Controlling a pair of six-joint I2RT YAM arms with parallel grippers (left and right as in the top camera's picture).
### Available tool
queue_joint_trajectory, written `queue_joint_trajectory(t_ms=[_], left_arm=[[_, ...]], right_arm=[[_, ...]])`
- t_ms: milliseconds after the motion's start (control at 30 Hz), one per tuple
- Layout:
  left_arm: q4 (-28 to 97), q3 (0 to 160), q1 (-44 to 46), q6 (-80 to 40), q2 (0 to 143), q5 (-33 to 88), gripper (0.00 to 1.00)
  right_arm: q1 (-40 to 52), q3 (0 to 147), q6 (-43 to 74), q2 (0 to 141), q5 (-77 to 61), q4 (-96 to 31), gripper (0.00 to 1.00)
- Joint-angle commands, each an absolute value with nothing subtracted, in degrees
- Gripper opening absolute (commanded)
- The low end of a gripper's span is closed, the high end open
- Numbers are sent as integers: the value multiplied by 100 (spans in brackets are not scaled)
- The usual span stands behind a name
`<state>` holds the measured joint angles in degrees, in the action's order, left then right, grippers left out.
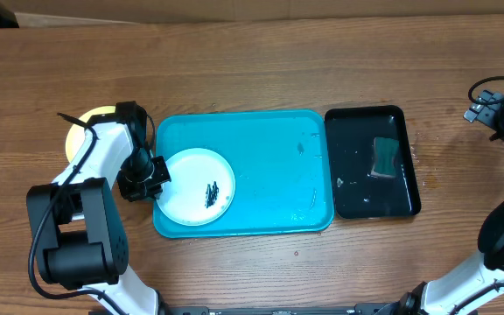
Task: Clean dirty plates on tray and stack at the side
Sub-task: 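Move the left gripper to the white plate rim and grip it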
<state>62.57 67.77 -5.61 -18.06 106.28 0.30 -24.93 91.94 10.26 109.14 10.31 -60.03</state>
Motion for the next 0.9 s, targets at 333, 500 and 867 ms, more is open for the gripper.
queue_joint_trajectory(t_ms=[333,500,867], left_arm=[[6075,6499,-517,-1822,10499,259,4],[6099,6486,-429,-1581,10499,670,4],[5769,6486,309,-1603,10499,1653,4]], right_arm=[[-2493,9258,1046,10940,1024,-5981,100],[-2493,9258,1046,10940,1024,-5981,100],[-2493,9258,1046,10940,1024,-5981,100]])
